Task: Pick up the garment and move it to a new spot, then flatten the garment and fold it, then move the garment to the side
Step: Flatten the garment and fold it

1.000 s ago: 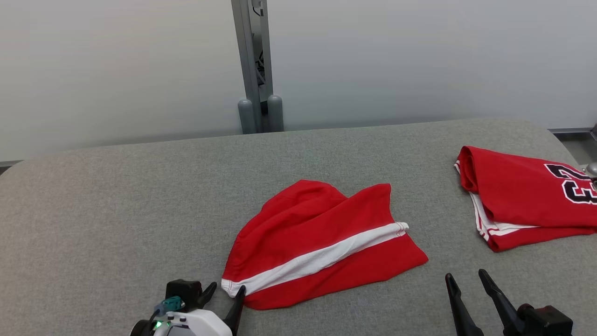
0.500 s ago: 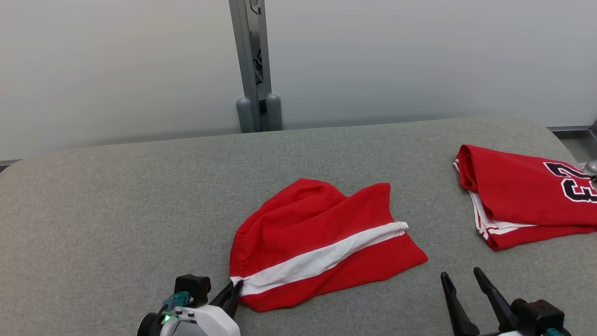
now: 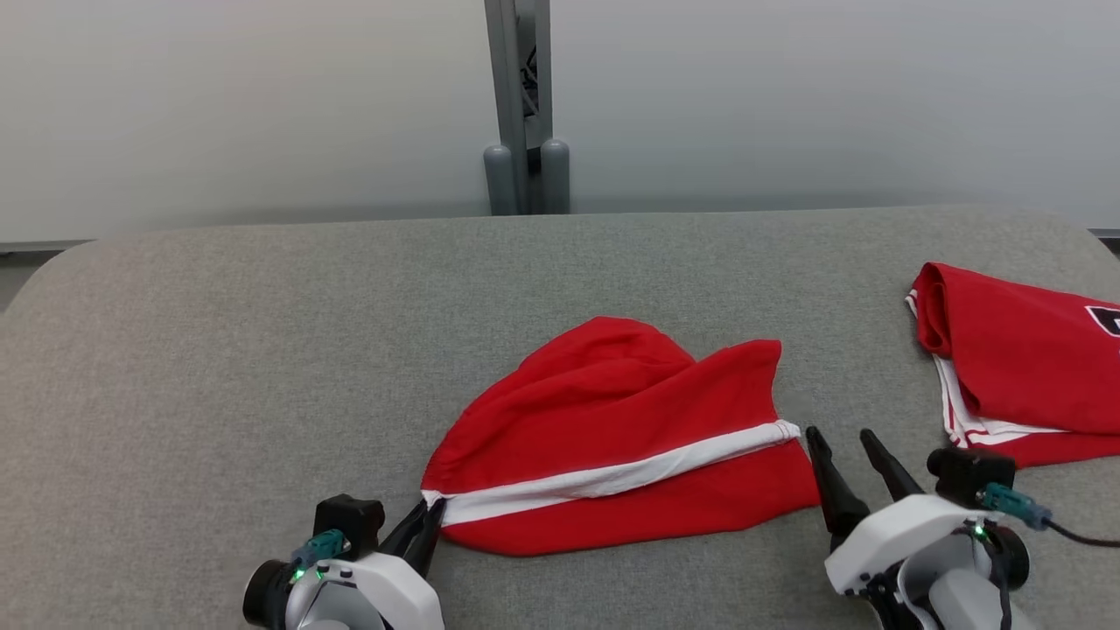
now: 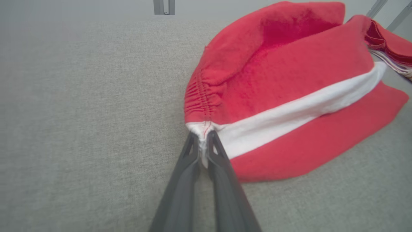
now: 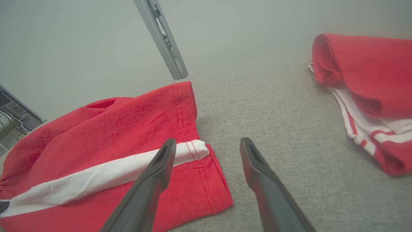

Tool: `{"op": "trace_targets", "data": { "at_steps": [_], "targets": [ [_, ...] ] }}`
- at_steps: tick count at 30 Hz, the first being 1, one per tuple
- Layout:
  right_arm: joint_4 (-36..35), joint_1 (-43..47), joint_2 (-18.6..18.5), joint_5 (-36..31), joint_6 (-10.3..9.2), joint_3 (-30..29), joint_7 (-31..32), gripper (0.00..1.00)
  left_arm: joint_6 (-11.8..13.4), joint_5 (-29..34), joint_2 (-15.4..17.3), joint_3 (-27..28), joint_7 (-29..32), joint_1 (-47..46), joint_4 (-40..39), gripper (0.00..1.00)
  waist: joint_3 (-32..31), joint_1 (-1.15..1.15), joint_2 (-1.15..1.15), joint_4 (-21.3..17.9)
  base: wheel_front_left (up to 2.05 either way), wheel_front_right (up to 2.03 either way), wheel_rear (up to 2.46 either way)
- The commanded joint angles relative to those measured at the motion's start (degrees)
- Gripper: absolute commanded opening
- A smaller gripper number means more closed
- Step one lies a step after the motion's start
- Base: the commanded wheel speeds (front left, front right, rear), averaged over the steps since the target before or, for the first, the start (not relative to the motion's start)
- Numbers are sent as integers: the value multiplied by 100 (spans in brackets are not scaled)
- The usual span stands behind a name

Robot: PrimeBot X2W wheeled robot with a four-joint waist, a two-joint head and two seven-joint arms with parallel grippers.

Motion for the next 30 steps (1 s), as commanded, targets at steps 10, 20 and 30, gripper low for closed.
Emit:
{"op": "trace_targets", "data": {
  "at_steps": [10,20,30],
  "targets": [
    [910,-774,-138,697,-2,793,3,100,26,183,25,124,-25,-242,-129,0,336,0,0,310,0,0,0],
    [1138,-930,-258,1085,-2,1439,4,0,-6,295,-23,196,-25,-295,-200,0,416,0,0,340,0,0,0],
    [317,-593,-619,1111,-2,1113,4,0,-73,429,61,366,-25,-105,-807,0,171,0,0,259,0,0,0]
  ]
}}
